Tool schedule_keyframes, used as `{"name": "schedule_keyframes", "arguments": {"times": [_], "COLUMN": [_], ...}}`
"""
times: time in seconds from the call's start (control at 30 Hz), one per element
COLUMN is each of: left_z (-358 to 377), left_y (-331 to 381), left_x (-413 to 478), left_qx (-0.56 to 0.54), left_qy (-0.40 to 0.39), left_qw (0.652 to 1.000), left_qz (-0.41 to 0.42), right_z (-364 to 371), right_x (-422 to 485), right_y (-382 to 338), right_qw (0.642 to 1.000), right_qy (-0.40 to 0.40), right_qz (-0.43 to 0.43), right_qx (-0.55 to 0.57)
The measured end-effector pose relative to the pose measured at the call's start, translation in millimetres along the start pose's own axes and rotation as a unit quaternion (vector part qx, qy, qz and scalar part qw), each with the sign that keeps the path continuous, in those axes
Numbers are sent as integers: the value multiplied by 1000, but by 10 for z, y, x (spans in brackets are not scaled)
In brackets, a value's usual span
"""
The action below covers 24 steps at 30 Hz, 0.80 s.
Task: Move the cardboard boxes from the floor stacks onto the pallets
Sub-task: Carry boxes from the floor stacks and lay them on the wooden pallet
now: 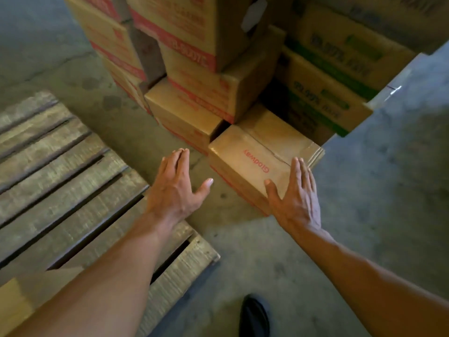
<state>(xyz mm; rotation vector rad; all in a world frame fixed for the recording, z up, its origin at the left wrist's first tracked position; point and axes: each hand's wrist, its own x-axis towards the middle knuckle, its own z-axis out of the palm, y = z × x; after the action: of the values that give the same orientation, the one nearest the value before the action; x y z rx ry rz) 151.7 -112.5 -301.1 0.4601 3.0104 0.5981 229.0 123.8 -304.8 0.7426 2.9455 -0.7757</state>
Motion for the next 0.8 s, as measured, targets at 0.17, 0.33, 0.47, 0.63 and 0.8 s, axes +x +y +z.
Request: {"name": "schedule_keyframes", "arguments": {"times": [0.17,0.33,0.47,0.63,0.8], "left_z": [433,792,1162,1574,1817], "left_y": [237,183,-5,-251,-311], "left_x": [566,1047,1419,1744,1988], "left_qx": [-44,-33,-40,-28,-45], "left_qy": [-12,-54,-83,-112,-130], "left_qw": [999,997,993,990,989], "left_qz": [-4,48,74,86,63], "right_z": [92,388,797,1358,1586], "right_x": [283,351,363,414,581], "right_y": [452,754,866,883,897], "right_qw": [998,991,979,956,930], "right_qy": [-6,-5,-1,-13,-1], "right_qz": [60,129,197,284,353], "right_qx": [18,32,46,74,102]}}
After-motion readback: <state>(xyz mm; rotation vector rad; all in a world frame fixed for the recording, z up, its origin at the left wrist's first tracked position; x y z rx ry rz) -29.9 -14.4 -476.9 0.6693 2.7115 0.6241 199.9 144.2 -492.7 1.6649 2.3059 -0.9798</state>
